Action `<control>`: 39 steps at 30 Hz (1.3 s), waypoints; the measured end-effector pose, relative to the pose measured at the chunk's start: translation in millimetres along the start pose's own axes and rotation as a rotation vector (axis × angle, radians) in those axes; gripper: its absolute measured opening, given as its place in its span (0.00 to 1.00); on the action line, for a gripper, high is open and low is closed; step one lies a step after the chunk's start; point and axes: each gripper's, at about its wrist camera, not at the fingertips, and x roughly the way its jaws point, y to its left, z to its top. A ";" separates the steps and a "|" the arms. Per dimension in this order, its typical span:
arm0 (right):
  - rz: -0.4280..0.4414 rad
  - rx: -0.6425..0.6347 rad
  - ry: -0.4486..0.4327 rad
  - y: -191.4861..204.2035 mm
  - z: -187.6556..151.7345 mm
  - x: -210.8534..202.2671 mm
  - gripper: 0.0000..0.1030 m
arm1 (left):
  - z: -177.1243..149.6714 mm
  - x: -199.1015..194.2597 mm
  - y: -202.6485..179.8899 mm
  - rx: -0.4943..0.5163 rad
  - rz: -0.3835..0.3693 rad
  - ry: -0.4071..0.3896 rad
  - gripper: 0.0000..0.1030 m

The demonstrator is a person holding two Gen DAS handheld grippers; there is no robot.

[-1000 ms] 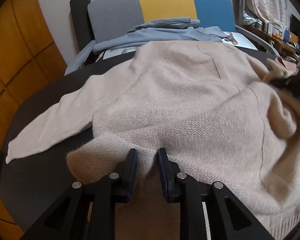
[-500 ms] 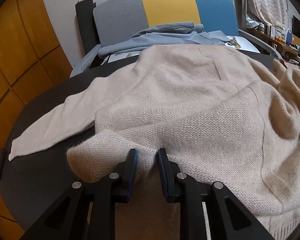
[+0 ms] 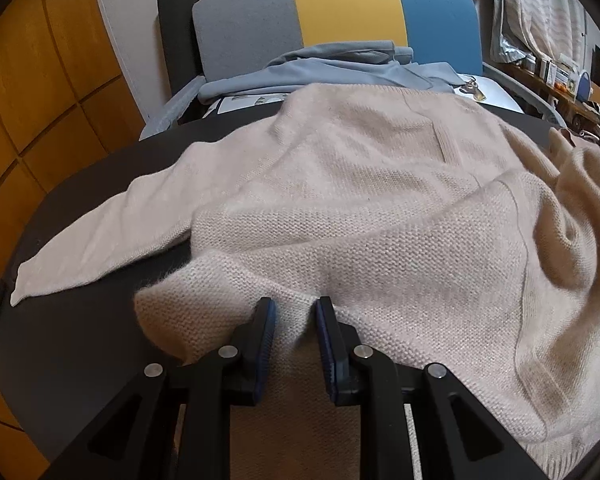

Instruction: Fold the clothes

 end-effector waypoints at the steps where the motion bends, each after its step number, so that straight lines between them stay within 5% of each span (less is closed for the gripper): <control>1: 0.007 0.006 -0.014 -0.7 0.9 -13.4 0.06 | 0.1 -0.3 -0.3 0.000 0.003 0.002 0.20; 11: -0.085 0.018 -0.071 -11.6 8.6 -107.6 0.04 | -5.6 -8.9 -6.9 0.029 0.001 0.009 0.20; 16: -0.076 -0.006 -0.021 -15.3 0.2 -79.3 0.08 | -11.8 -14.4 -8.9 0.007 -0.003 -0.010 0.20; 17: -0.104 -0.014 -0.011 -15.7 -4.1 -70.9 0.28 | -13.2 -16.8 -7.2 -0.007 -0.014 -0.012 0.20; 18: -0.132 -0.021 -0.002 -16.1 -8.5 -62.4 0.65 | -14.7 -19.1 -5.5 -0.022 -0.025 -0.015 0.20; 19: -0.139 -0.007 0.001 -18.7 -14.0 -55.8 0.79 | -16.6 -22.0 -2.6 -0.038 -0.040 -0.017 0.20; 21: -0.053 0.088 -0.041 -32.3 -26.1 -50.1 0.88 | -23.7 -29.1 1.1 -0.059 -0.059 -0.024 0.20; 24: 0.002 0.217 0.011 -51.6 -38.7 -37.6 0.98 | -33.7 -38.2 2.4 -0.071 -0.079 -0.037 0.20; 30: -0.103 0.133 0.046 -49.9 -52.7 -39.9 0.98 | -49.9 -55.7 -3.6 -0.055 -0.156 -0.079 0.20; 34: -0.117 -0.010 -0.005 -29.3 -59.7 -28.8 0.95 | -62.4 -72.5 -16.4 0.029 -0.184 -0.121 0.20; 36: -0.125 -0.088 -0.022 -16.7 -61.3 -19.3 0.76 | -67.3 -78.1 -26.3 0.089 -0.182 -0.130 0.20; 39: -0.157 -0.164 -0.023 1.3 -58.0 1.9 0.70 | -71.0 -78.9 -35.2 0.111 -0.188 -0.117 0.20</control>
